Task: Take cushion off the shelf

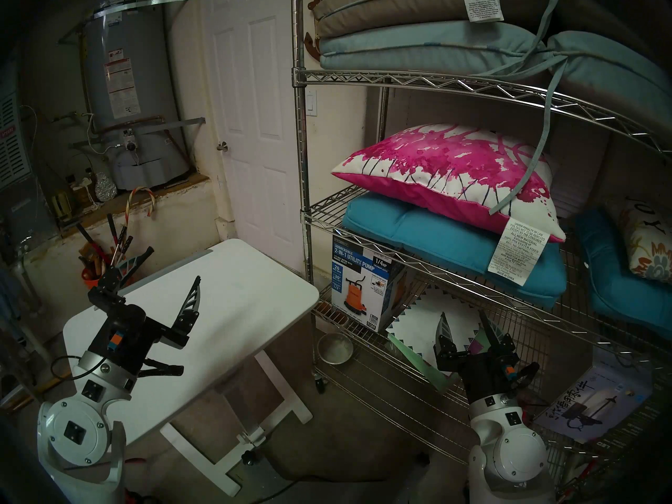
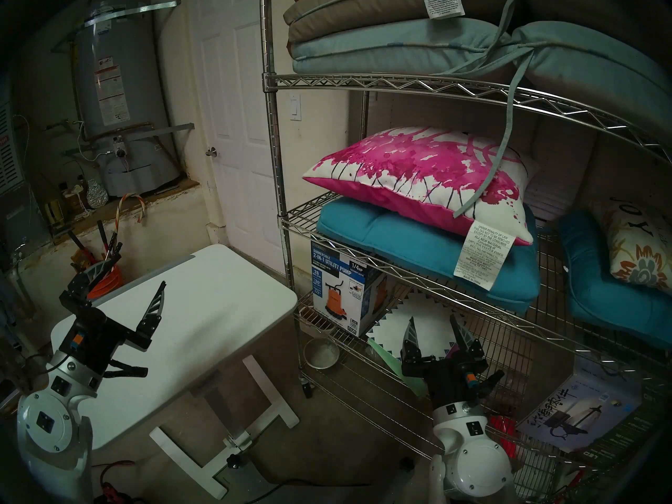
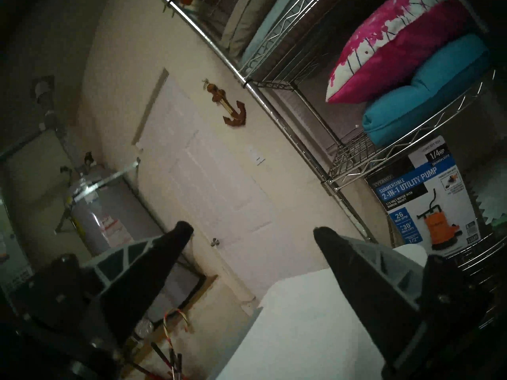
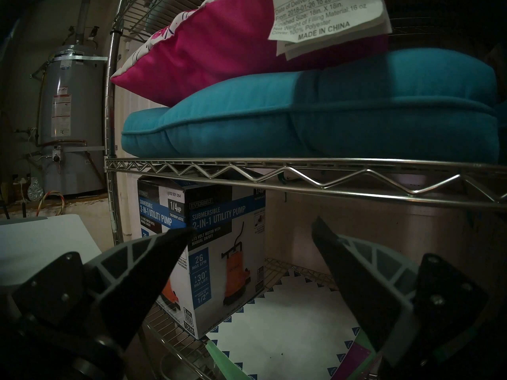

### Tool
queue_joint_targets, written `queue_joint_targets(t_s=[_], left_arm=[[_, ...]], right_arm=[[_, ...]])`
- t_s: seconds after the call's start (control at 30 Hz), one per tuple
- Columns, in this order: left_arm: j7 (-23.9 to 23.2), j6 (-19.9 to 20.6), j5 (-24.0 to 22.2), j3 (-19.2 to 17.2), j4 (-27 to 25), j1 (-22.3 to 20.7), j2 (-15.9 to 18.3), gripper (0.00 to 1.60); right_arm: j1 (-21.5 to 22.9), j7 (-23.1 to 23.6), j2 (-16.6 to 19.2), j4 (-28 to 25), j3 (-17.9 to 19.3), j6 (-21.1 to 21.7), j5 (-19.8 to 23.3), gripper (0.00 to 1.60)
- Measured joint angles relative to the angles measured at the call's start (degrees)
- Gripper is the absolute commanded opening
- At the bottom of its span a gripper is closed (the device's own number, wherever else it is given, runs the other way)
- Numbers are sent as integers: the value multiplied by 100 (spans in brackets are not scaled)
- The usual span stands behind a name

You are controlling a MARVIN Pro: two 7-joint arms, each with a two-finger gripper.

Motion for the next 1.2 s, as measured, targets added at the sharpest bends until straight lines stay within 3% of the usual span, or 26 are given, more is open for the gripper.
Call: queue_joint_targets(t_s=[0.53,1.2], left_arm=[[160,630,1153,904,-78,-1093,1007,160],[164,993,2113,1450,387,-2265,2125,160]], right_arm=[[1,-1,0,21,0,0,1,160],[5,-2,1,49,0,-1,1,160]])
